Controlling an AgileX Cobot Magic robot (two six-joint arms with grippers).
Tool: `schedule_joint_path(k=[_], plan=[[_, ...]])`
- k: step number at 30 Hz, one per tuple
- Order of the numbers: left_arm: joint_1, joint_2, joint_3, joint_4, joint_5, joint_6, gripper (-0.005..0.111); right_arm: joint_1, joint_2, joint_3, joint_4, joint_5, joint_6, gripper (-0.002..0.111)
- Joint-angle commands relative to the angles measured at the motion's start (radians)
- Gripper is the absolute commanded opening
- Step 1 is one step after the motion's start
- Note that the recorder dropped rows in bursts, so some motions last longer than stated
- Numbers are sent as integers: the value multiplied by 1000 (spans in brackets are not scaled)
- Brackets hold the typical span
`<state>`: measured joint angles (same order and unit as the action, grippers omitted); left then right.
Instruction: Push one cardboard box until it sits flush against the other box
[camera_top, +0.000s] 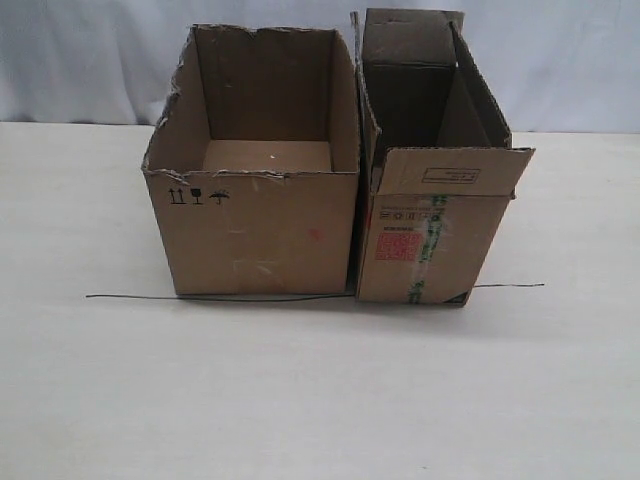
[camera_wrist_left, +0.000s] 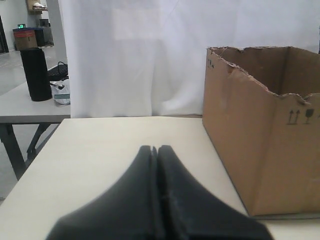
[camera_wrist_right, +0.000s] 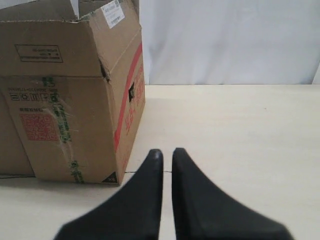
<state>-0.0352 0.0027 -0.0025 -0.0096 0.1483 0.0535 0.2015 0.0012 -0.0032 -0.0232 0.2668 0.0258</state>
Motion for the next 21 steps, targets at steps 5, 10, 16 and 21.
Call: schedule_joint_path(k=[5,10,16,21], plan=[[0,-3,3,1,-5,-4,0,-37,-1,3,-8,0,6,5],[0,-3,3,1,-5,-4,0,-131,-1,3,1,-2,15,5],[0,-3,3,1,-5,-4,0,-158,-1,3,4,-3,15,5],[0,-3,3,1,-5,-4,0,-158,-1,3,4,-3,15,5]])
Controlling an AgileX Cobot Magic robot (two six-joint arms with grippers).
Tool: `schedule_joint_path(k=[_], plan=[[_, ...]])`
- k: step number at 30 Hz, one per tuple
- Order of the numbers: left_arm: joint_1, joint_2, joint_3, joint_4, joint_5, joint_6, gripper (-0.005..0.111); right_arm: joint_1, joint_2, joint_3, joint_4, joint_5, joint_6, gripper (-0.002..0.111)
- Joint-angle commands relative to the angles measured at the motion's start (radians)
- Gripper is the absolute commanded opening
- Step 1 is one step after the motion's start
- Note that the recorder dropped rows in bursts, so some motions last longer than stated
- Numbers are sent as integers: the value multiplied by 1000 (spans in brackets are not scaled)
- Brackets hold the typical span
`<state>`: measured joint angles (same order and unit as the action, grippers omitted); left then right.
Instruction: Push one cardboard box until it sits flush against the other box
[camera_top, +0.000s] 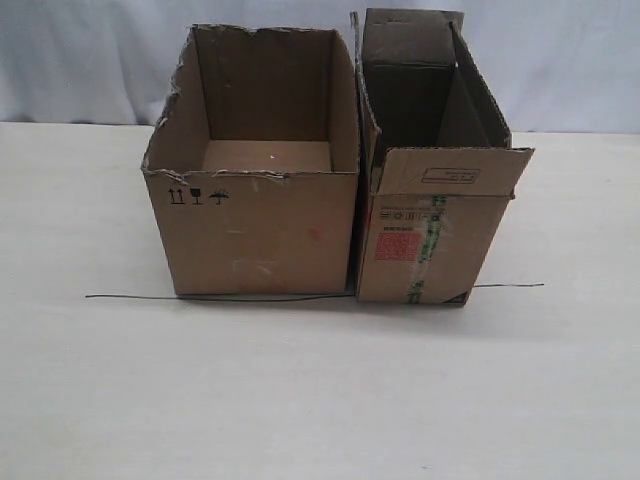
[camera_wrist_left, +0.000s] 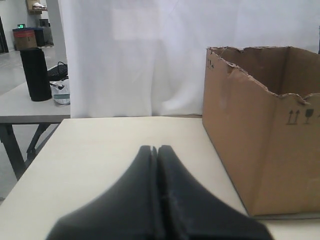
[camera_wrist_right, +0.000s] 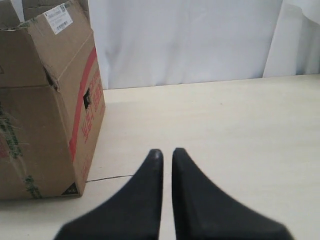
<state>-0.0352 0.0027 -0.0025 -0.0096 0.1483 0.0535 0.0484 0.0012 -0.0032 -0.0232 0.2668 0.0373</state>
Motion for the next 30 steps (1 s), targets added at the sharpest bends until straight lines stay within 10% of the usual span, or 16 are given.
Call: schedule_joint_path(k=[1,30], plan=[[0,-3,3,1,-5,-4,0,-5,-1,3,4,-3,3,5],[0,-3,3,1,-5,-4,0,116,-1,3,1,-4,3,5]])
